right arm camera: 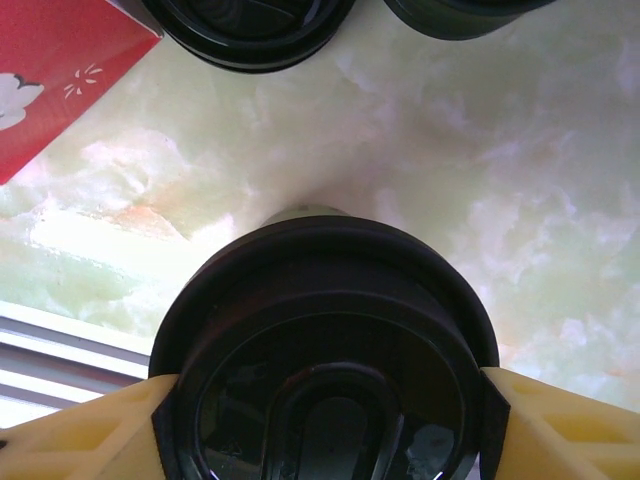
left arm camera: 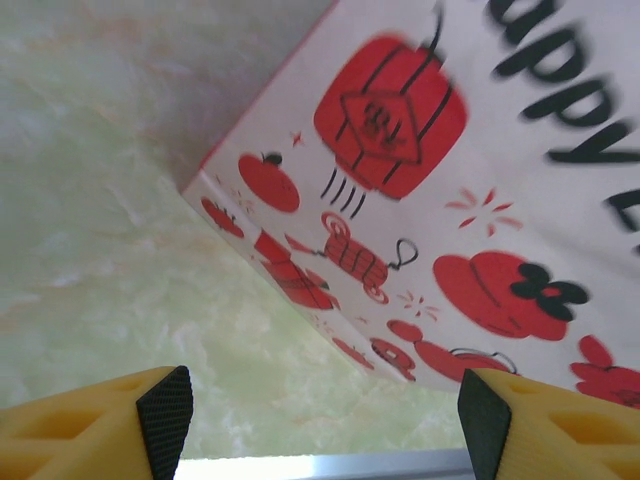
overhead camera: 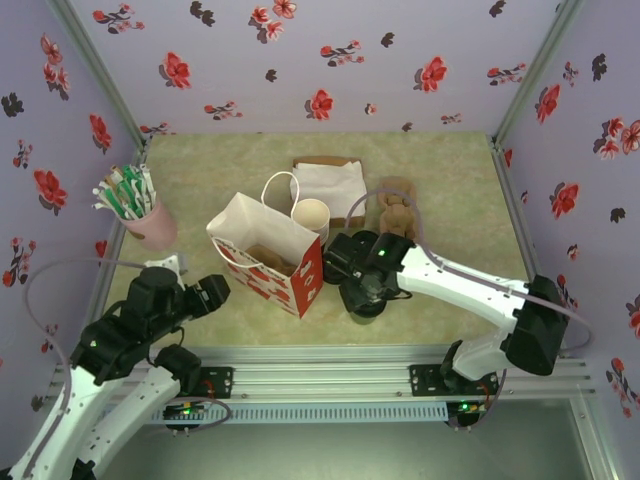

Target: Pack the takeout coffee

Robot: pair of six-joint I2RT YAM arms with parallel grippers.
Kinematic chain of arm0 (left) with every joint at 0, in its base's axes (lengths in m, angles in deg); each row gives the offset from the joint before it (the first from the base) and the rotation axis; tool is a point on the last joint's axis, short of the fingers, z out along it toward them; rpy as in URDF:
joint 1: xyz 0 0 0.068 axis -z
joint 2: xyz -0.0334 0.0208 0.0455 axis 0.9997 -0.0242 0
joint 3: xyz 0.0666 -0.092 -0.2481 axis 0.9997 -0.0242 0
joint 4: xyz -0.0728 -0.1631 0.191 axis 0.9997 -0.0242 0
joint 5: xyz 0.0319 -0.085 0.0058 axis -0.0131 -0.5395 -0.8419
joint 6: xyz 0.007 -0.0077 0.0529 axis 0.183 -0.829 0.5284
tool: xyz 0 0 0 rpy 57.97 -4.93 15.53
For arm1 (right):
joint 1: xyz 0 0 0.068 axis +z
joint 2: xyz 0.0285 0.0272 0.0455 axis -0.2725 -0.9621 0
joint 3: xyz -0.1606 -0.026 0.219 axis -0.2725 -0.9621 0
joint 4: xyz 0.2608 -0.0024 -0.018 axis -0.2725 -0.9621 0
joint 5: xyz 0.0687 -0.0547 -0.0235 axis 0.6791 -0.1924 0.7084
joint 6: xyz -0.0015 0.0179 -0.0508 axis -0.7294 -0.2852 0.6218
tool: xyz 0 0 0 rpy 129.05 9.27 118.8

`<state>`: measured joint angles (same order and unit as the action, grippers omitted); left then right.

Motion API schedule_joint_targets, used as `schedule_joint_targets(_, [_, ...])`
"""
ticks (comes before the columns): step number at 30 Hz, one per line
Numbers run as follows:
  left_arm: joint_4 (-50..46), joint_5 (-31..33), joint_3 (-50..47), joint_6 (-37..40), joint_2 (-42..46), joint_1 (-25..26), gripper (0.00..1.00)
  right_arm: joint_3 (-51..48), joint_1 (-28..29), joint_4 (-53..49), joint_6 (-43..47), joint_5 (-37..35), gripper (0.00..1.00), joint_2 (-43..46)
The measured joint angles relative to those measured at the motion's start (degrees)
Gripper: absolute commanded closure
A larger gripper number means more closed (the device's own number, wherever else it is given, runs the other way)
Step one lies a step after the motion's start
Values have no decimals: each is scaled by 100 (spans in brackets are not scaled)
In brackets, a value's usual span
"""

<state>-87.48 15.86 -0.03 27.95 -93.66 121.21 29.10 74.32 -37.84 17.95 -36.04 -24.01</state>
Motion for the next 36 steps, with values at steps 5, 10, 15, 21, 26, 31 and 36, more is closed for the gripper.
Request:
schedule_joint_targets(5, [-219,605,601,275,-227,0,31,304,0,-431,44,-46,34,444])
schedule_joint_targets(10, [-468,1237,1027,525,-796,0,37,977,0,-883,151,-105,34,846])
schedule_joint_targets(15, [-625,1777,1591,750,-1272,-33,38,1718,7,-1357,295,-103,34,1064])
schedule_joint_targets(21, [-634,2033,2184,1049,-1923,-343,38,2892,35,-1840,516,-103,34,994])
schedule_joint_targets(26, [-562,1849,2424,1296,-2441,-975,38,3952,74,-2181,715,-94,34,739])
schedule_joint_targets(31, [-323,1128,2455,1506,-2920,-1834,38,5001,129,-2378,925,-37,34,295])
schedule_joint_targets(36, [0,260,2455,1690,-3488,-2492,38,5967,168,-2435,1145,70,34,-297])
